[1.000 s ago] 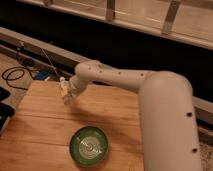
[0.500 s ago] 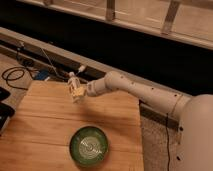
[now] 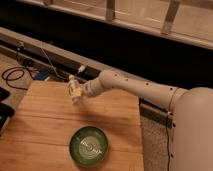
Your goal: Place the bottle in the ceramic bowl
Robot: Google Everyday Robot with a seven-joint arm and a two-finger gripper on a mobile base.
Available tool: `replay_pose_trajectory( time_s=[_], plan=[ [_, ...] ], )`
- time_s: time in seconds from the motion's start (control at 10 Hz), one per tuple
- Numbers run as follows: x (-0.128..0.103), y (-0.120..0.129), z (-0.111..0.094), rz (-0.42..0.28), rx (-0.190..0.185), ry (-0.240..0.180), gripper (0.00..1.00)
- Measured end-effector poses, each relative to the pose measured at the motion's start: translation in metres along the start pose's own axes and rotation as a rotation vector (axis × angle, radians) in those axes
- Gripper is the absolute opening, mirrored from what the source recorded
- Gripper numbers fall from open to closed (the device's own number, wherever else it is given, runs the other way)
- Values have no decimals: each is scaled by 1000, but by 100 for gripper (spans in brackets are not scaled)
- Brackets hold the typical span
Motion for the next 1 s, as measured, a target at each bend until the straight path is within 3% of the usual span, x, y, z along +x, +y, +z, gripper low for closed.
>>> replay_pose_trajectory(
  time_s=[0.2, 0.5, 0.7, 1.0],
  plan=[
    [29, -8, -31, 35, 65, 8, 0],
    [82, -21, -79, 101, 120, 2, 0],
    [119, -14, -93, 140, 134, 13, 0],
    [129, -11, -95, 149, 136, 19, 0]
  ],
)
